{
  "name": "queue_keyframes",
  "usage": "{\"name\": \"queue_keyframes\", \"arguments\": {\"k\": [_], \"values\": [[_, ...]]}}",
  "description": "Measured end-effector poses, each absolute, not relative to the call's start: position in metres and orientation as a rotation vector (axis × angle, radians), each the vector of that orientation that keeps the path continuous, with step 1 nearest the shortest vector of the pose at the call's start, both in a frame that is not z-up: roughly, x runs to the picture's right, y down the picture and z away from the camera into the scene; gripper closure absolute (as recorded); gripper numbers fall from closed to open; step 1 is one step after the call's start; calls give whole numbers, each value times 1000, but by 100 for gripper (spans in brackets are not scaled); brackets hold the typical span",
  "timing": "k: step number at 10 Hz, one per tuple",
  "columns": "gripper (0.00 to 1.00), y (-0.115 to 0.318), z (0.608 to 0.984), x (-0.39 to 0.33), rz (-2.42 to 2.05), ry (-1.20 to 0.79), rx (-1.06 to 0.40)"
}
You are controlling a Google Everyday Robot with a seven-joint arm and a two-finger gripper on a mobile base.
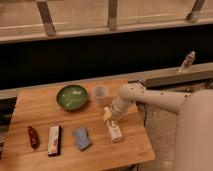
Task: Place the bottle in the ceramic bowl
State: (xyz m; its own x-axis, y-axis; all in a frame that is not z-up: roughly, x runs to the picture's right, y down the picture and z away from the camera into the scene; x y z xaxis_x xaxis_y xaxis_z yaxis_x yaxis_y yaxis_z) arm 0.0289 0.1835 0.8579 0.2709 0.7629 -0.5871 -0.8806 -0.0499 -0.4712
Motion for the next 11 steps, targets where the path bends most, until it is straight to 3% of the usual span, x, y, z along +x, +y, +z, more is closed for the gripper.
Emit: {"name": "queue_keyframes", "arguments": {"k": [3,11], "values": [[100,182,854,29,1344,156,-896],[100,94,800,132,1580,116,-564]]}}
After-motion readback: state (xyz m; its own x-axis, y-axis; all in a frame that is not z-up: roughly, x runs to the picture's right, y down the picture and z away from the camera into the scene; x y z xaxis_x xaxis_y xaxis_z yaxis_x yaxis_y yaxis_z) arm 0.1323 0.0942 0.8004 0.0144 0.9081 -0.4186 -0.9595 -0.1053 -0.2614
